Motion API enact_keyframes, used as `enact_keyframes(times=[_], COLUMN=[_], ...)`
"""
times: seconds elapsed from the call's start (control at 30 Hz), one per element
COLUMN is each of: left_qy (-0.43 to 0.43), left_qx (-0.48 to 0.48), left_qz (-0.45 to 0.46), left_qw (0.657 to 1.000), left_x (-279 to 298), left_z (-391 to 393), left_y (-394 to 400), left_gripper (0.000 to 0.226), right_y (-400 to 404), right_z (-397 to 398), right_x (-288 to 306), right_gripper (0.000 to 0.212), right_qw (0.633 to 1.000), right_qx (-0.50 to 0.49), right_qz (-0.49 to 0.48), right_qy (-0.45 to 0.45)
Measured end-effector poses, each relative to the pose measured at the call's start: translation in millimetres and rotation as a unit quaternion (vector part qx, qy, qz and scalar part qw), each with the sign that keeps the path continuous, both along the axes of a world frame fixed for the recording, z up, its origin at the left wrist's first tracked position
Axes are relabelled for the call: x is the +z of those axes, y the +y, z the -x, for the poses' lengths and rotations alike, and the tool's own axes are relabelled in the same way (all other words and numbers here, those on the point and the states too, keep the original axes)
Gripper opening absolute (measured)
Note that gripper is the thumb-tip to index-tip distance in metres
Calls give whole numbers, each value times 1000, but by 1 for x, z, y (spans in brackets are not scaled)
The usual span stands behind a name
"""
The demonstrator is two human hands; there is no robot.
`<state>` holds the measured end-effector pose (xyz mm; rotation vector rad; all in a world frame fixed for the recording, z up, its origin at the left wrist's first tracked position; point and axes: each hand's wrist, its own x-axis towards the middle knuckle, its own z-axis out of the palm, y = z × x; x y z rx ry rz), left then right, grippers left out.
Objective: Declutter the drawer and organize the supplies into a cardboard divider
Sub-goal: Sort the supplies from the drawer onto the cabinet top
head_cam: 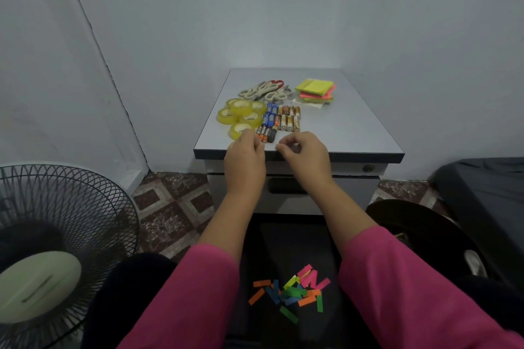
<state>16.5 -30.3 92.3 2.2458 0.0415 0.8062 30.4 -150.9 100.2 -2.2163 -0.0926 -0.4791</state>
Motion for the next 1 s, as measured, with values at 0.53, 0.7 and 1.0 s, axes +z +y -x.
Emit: enact_keyframes(times=[0.53,0.7,1.0], left_qy=[282,491,606], left_qx=[-103,-130,-88], left_qz=[-128,-143,-143], left_qw=[945,850,778], left_x=[-136,-186,-222], left_z=[63,80,86], left_y=[4,17,-2], left_gripper=[41,42,83], right_y=[-47,-72,-76], right_z=[83,94,102], right_x=[-132,-187,-237], right_gripper=[7,17,91], right_qw=[983,924,828], right_qx=[8,2,34], right_qz=[-19,124,230], right_qy=[181,361,510])
